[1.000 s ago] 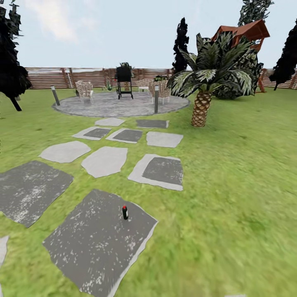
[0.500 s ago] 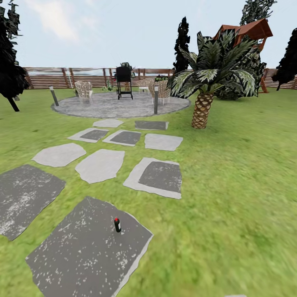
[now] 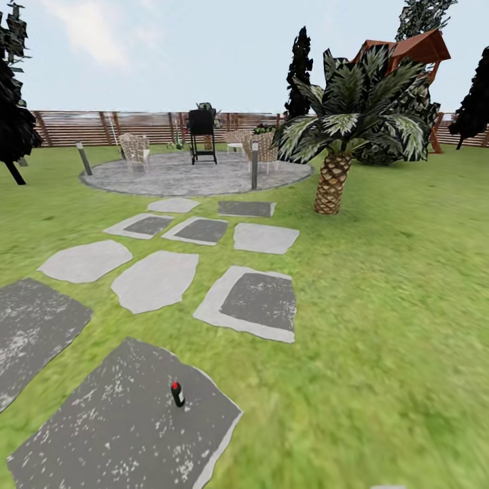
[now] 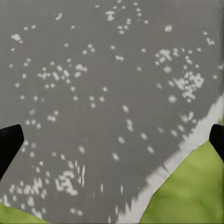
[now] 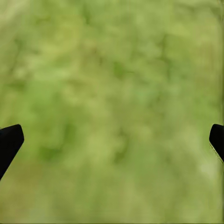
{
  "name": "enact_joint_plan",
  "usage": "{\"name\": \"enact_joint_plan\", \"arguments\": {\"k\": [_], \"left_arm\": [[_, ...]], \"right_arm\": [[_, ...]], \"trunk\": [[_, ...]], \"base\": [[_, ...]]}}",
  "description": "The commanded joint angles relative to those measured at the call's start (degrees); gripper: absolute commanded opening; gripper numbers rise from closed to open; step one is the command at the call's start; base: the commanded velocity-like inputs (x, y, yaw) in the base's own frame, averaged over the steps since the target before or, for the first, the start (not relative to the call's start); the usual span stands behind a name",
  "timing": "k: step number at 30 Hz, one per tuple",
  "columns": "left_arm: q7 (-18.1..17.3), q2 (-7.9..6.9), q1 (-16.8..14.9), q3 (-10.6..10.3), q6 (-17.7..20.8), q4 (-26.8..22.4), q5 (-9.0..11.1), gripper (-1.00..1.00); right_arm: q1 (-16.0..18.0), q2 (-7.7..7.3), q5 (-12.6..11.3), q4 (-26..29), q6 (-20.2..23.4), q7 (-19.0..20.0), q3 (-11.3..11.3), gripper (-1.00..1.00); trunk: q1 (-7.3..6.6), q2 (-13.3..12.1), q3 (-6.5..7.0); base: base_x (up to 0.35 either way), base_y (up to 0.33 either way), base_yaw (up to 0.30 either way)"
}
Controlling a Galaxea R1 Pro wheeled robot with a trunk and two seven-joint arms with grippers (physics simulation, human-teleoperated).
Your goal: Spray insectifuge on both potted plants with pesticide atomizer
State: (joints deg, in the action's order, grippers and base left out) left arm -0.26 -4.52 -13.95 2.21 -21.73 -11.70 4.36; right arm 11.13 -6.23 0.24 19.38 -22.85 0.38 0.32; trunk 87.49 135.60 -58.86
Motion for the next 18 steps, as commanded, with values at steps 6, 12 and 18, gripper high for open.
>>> {"name": "enact_joint_plan", "arguments": {"k": [6, 12, 18], "left_arm": [[-0.4, -0.01, -1.7, 0.0, 0.6, -0.9, 0.4, 1.0], [-0.5, -0.21, -12.4, -0.1, 4.9, -1.2, -0.5, 1.0], [-0.6, 0.13, -18.2, -0.3, 11.4, -1.4, -1.0, 1.0]], "right_arm": [[0.3, 0.16, -0.1, 2.6, -0.1, 0.1, -0.1, 1.0], [6.3, 0.33, -0.1, 11.3, 0.3, 0.0, -0.1, 1.0], [11.9, 0.32, -0.3, 11.8, 1.1, 0.2, -0.1, 1.0]], "trunk": [[0.01, 0.0, -0.05], [0.01, 0.0, -0.05], [0.01, 0.0, -0.05]], "base": [[0.046, -0.015, 0.0], [0.002, -0.001, 0.0], [0.0, 0.0, 0.0]]}}
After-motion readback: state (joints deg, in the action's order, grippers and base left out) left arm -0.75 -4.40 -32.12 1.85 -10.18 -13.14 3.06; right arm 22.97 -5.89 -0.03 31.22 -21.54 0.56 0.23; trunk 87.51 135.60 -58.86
